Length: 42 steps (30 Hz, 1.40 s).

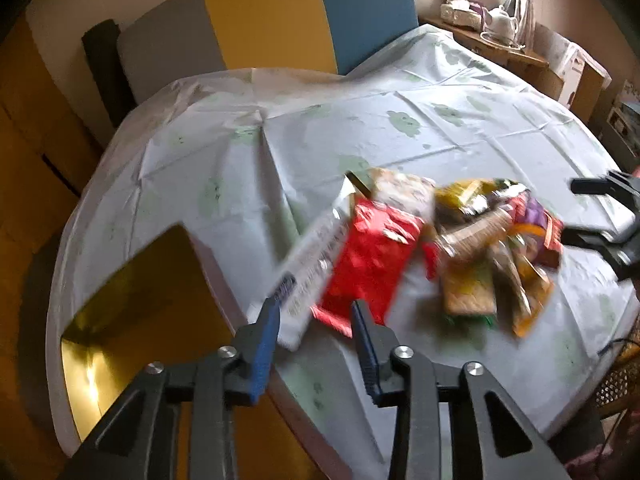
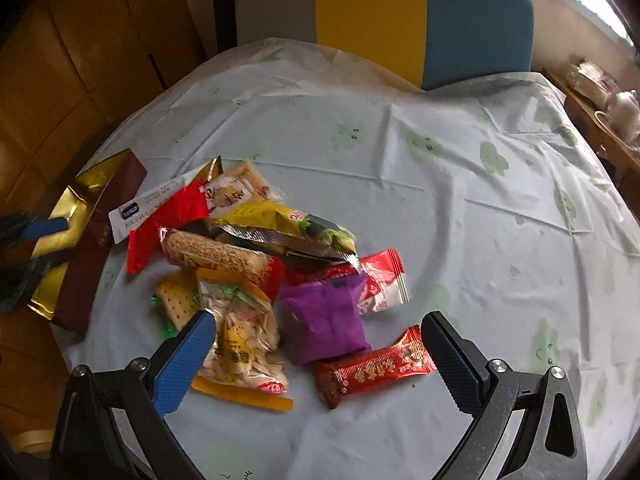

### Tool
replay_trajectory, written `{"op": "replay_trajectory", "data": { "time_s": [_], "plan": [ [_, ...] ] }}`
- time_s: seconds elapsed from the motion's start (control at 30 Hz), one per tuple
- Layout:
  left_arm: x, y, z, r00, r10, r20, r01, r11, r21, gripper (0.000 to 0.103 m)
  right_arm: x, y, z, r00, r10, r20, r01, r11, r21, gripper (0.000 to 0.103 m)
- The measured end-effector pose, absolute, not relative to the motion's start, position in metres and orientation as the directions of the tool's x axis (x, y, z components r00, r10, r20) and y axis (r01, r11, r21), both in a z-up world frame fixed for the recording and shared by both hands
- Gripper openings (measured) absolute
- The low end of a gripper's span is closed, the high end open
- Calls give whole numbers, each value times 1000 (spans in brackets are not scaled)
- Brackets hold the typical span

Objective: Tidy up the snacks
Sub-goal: 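Grasp the white stick packet with the left gripper while right grasps clear nut bag, then place the white packet in the gold tin with left while right drops nut bag there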

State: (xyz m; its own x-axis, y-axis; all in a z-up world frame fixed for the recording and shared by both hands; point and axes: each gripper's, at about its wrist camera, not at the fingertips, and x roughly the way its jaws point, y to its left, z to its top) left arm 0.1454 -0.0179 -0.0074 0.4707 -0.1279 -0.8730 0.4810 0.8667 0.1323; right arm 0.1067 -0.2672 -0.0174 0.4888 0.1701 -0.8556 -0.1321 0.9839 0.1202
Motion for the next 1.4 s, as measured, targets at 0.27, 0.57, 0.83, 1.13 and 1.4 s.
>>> {"op": "replay_trajectory", "data": {
  "time_s": [0.27, 0.57, 0.83, 1.13, 1.4],
  "plan": [
    [205, -45, -35, 340, -153, -928, 636, 764, 107, 33, 110, -268, -7, 522, 180, -834, -138, 982, 126, 103],
    [245, -54, -62, 248, -156, -956, 672, 738, 54, 33, 110, -265, -4, 529, 185, -828, -153, 981, 122, 103],
    [230, -56, -56, 262, -234, -936, 649, 760, -8, 9, 113, -282, -2, 553, 151, -819, -71, 988, 134, 91],
    [182, -19, -16, 342, -375, -862, 497, 850, -172, 8, 118, -292, -14, 480, 201, -854, -43, 978, 206, 54],
    [146, 4, 12, 429, -461, -777, 430, 860, -274, 8, 117, -259, -37, 356, 339, -871, -159, 940, 301, 54]
  ]
}}
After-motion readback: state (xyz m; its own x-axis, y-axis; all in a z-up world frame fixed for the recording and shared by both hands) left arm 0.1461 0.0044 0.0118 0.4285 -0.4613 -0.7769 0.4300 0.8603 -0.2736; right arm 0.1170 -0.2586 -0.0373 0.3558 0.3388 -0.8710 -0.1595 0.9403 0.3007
